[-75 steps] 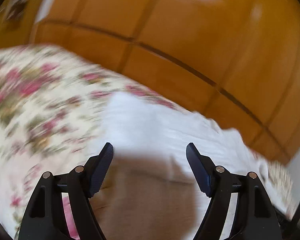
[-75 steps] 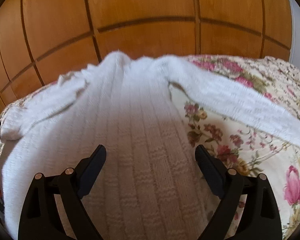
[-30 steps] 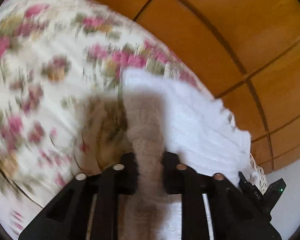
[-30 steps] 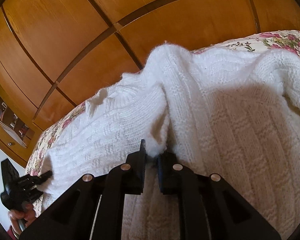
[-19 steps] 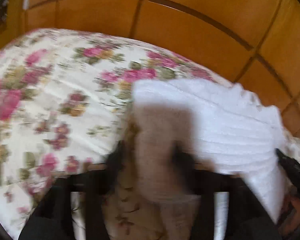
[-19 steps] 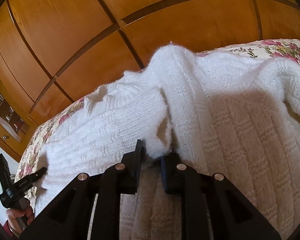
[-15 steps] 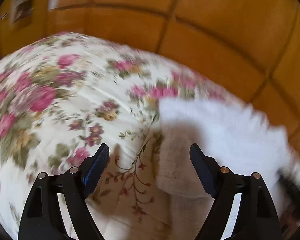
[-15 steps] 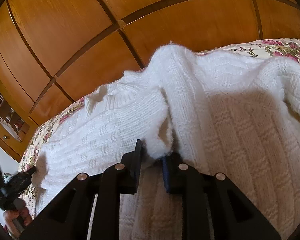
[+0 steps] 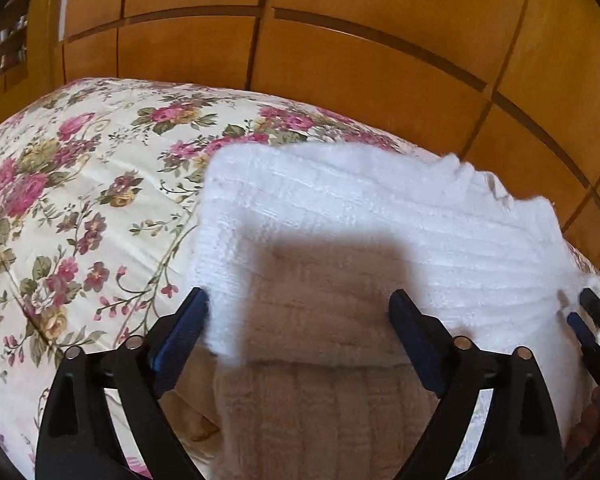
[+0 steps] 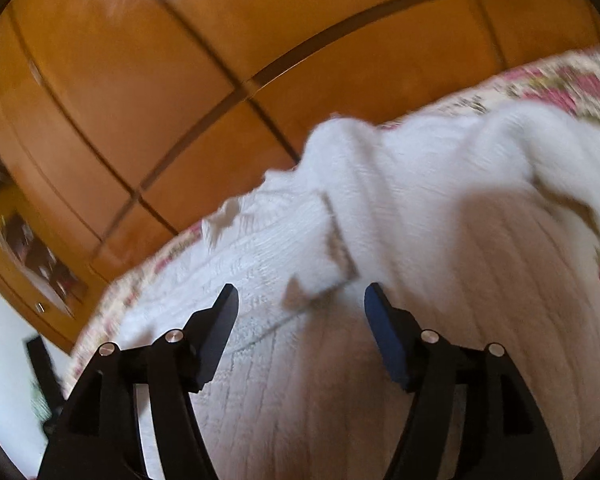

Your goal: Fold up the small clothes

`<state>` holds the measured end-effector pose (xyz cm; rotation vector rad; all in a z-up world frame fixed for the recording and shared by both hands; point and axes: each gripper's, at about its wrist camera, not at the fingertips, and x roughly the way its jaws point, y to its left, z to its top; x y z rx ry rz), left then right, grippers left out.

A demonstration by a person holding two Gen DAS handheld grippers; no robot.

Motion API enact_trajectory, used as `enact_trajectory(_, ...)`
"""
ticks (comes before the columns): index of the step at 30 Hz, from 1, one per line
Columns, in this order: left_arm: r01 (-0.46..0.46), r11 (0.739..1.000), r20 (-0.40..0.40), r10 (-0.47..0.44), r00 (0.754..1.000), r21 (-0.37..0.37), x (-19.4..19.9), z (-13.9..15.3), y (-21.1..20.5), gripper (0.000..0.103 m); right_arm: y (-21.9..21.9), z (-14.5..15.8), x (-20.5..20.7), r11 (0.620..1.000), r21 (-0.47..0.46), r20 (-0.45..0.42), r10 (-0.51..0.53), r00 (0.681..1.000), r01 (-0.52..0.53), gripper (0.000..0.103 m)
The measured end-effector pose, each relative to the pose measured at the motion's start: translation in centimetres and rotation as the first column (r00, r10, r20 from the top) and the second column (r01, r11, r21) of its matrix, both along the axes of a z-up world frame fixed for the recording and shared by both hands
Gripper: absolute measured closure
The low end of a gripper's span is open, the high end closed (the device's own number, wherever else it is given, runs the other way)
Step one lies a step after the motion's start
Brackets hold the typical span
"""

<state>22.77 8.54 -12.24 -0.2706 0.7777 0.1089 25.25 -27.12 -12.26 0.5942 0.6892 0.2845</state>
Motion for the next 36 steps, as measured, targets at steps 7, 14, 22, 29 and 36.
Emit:
enact_trajectory(7,0.012,1.0,0.013,-0.012,1.0,-0.02,0.1,-0.4,0.2,0.007,-6.9,0.9,-4.7,0.967,0.11,-0.012,-0.231,0.973,0.231,0.037)
enact_trajectory(14,0.016,1.0,0.013,-0.015,1.0,-0.015,0.2,-0.4,0.1,0.007,-15.7,-1.5,-9.5,0.839,0.259,-0.134,-0.459,0.878,0.478,0.056)
enact_trajectory(22,0.021,1.0,0.016,-0.02,1.0,-0.017,0.2,-0.5,0.1,0.005,-22.5,-2.6,-13.3,0.671,0.382,-0.189,-0.617,0.764,0.636,0.059)
enact_trajectory(29,0.02,1.0,0.016,-0.02,1.0,-0.017,0.3,-0.5,0.0,0.005,-25.3,-3.2,-13.4,0.628,0.363,-0.242,-0.65,0.72,0.689,0.099)
enact_trajectory(36,0.021,1.0,0.018,-0.02,1.0,-0.019,0.4,-0.6,0.0,0.004,-29.2,-1.8,-15.4,0.607,0.239,-0.227,-0.724,0.651,0.758,0.103)
